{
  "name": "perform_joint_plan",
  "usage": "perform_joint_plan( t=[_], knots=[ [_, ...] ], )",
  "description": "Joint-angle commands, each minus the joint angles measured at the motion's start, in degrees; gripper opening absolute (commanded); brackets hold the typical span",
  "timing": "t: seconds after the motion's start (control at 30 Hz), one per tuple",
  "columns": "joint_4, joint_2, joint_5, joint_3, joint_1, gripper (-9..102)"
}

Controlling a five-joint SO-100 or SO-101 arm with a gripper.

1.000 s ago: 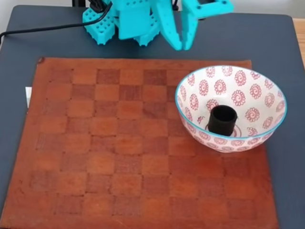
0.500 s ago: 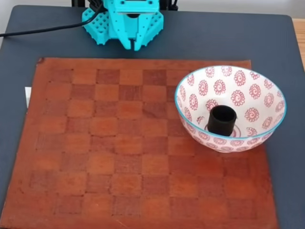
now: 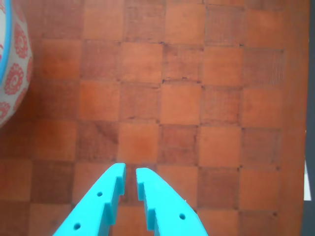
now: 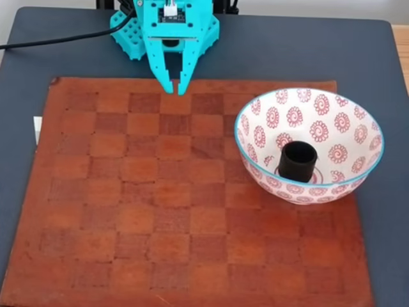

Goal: Grasp a black cylinder and put it in a bowl.

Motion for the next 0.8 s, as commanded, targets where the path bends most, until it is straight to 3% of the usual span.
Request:
perform_joint_plan(
  t=[0.0,0.43,0.77],
  knots=[
    [-0.6,3.3,1.0,1.3,0.4,0],
    [-0.1,17.9,3.3,8.4,0.4,0],
    [0.2,18.2,2.9,12.0,1.6,0]
  ],
)
